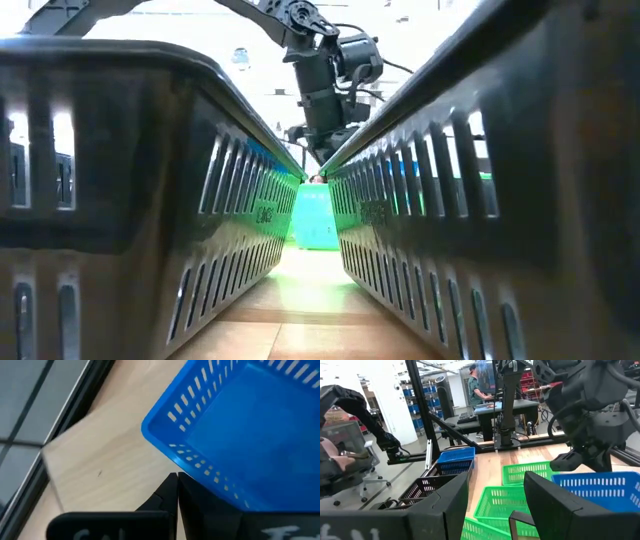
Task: Stack baskets on shelf by color
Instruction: Put the top left blue bin on the shelf
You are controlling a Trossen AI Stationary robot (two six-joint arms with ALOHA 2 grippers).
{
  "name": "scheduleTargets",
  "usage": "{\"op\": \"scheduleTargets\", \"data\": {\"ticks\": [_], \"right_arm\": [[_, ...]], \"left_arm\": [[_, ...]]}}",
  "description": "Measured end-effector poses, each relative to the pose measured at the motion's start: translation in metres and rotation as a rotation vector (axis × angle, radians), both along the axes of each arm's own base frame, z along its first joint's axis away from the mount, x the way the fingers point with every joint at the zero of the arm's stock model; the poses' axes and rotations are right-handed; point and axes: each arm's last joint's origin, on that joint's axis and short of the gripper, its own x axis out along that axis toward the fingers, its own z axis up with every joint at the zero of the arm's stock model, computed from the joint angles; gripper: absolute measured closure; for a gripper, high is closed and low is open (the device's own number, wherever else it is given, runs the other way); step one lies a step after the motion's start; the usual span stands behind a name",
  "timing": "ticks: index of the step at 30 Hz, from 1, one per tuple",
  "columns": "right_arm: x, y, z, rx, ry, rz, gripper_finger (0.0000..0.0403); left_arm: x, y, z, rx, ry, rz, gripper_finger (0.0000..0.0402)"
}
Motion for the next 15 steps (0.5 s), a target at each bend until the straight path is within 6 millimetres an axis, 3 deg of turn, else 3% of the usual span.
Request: {"op": "scheduleTargets", "data": {"ticks": [5,15], "right_arm": [[0.0,0.0,0.0,-0.001,0.003,0.0,0.0188],[0.0,0.0,-0.001,0.006,0.01,0.003,0.0188]], "left_arm": [[0.011,0.001,-0.013,-0.095,-0.046,-0.113,0.0401],[0.024,-0.001,-0.028,-0.088,-0.095,-0.161,0.0401]]}}
